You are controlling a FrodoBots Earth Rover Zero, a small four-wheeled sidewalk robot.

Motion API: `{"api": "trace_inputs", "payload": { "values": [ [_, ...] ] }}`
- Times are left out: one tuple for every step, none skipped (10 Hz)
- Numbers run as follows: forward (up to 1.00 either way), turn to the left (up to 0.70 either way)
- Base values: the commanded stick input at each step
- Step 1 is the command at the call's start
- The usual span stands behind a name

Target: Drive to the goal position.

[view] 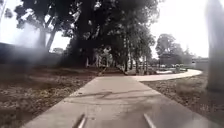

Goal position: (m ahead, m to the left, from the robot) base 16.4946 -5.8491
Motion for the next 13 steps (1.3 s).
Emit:
{"api": "trace_inputs", "payload": {
  "values": [
    [0.85,-0.13],
    [0.85,-0.14],
    [0.85,-0.07],
    [0.85,0.00],
    [0.85,0.00],
    [0.85,0.00],
    [0.85,0.00],
    [0.85,0.00],
    [0.85,0.00],
    [0.85,0.00],
    [0.85,0.00],
    [0.85,0.00],
    [0.85,0.00]
  ]
}}
